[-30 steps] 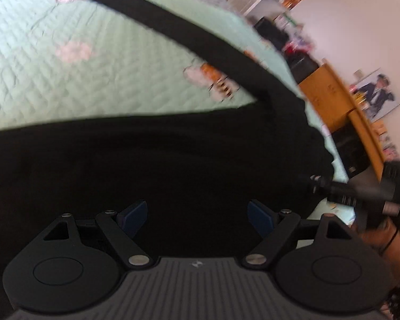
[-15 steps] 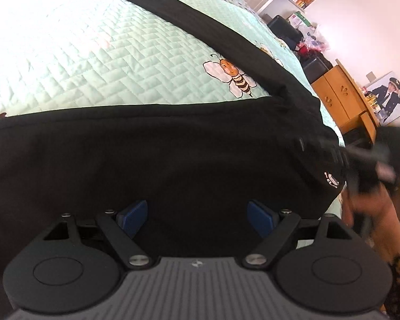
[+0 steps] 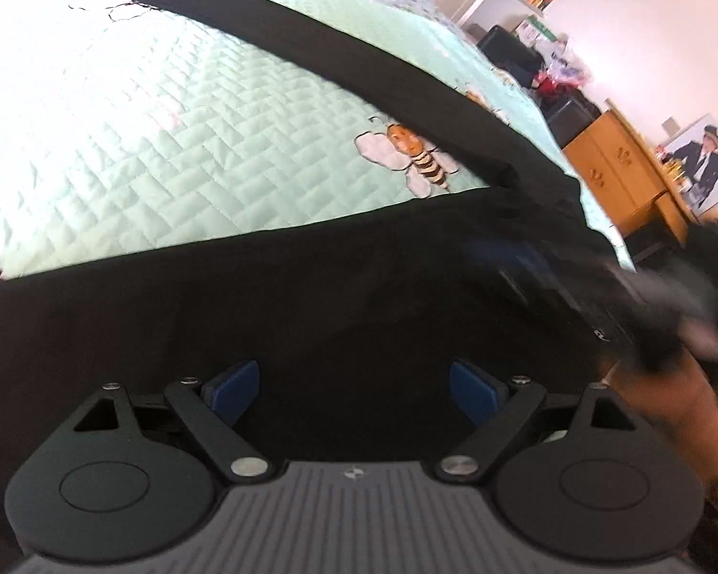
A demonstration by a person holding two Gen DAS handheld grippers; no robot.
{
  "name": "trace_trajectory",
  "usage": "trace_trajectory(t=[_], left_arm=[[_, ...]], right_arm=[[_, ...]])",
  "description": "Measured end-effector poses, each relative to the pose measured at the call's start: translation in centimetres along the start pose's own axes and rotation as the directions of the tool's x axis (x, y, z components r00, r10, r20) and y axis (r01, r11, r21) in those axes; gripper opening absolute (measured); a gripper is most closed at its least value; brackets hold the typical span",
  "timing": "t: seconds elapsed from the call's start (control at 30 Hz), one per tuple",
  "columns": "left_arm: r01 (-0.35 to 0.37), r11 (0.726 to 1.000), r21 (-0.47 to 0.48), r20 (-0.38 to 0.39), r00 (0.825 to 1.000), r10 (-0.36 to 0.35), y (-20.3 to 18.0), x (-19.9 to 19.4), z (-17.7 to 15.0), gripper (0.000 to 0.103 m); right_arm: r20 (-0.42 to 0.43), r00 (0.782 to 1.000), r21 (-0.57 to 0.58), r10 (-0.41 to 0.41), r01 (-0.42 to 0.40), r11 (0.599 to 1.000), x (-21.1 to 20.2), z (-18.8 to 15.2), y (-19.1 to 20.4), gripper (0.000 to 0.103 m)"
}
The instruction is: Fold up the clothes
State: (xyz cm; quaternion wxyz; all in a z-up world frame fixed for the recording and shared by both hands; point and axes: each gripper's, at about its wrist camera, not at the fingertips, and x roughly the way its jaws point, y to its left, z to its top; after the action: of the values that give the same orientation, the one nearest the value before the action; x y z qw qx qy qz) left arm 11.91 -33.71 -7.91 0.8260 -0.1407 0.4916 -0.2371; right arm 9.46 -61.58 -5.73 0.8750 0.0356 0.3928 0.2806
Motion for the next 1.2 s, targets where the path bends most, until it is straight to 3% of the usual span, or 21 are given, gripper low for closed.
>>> trace_trajectory(t=[0.07,0.13,0.2,0.3,0.37,0.47,0.6,0.7,0.8,0.9,0.97,1.03,1.13,1.2], left_arm=[[0.000,1.000,-0.021,0.021,1.000,0.000,0.8,0.3,0.6,0.090],[-0.008,0.999,-0.037,0.058,0.998,0.010,1.5,0.3,1.2,0.090],[-0.067,0.996,-0.054,0.093,0.993,0.071,2.5,0.6,2.0,0.089],[-0.076,0.992,-0.097,0.110,0.990,0.087,3.5,0.6,3.4,0.089],[-0.101,0.989,-0.107,0.110,0.988,0.112,3.5,0.2,4.1,0.088],[-0.033,0.993,-0.115,0.097,0.994,0.044,3.7,-1.1,3.5,0.089],[0.080,0.993,-0.089,0.036,0.996,-0.077,3.5,-1.0,2.1,0.089],[0.050,0.995,-0.086,0.039,0.998,-0.047,3.7,0.5,1.9,0.089],[0.014,0.989,-0.150,0.099,0.995,0.001,4.7,0.8,3.4,0.089],[-0.050,0.983,-0.178,0.135,0.988,0.075,4.9,-0.2,4.7,0.089],[-0.009,0.987,-0.163,0.130,0.991,0.030,4.4,-0.8,4.5,0.089],[0.067,0.990,-0.128,0.091,0.994,-0.056,3.5,-0.7,3.7,0.089],[0.168,0.983,-0.071,-0.024,0.985,-0.171,1.0,1.7,1.8,0.089],[0.156,0.988,-0.024,-0.044,0.987,-0.156,-0.3,3.1,1.5,0.089]], right_arm=[[-0.039,0.999,-0.010,0.011,-0.012,1.000,-1.8,-1.8,0.6,0.039],[-0.098,0.995,-0.047,0.004,-0.009,0.999,-0.4,-2.0,1.2,0.039],[-0.107,0.994,-0.114,-0.013,0.001,0.994,2.7,-0.7,1.9,0.039],[-0.049,0.998,-0.163,-0.042,0.033,0.986,6.9,2.2,3.6,0.039],[0.008,1.000,-0.135,-0.022,0.023,0.991,8.3,4.0,3.8,0.039],[0.033,0.999,-0.092,0.023,-0.020,0.996,5.6,3.3,4.0,0.039],[-0.057,0.998,-0.074,0.005,-0.009,0.997,1.6,-0.5,3.5,0.039],[-0.111,0.994,-0.101,0.001,-0.012,0.995,2.9,-1.1,3.6,0.041],[-0.070,0.997,-0.143,-0.008,-0.002,0.990,6.6,1.5,4.1,0.041],[-0.008,1.000,-0.109,0.008,-0.009,0.994,9.4,4.4,4.0,0.041],[0.034,0.999,-0.048,0.033,-0.032,0.998,8.2,5.0,3.1,0.041],[0.060,0.998,-0.031,0.006,-0.005,1.000,5.1,4.0,2.2,0.041],[0.006,0.997,-0.015,-0.080,0.080,0.997,0.5,1.0,0.0,0.041],[-0.068,0.987,-0.020,-0.147,0.146,0.989,-0.5,-0.5,-1.1,0.041]])
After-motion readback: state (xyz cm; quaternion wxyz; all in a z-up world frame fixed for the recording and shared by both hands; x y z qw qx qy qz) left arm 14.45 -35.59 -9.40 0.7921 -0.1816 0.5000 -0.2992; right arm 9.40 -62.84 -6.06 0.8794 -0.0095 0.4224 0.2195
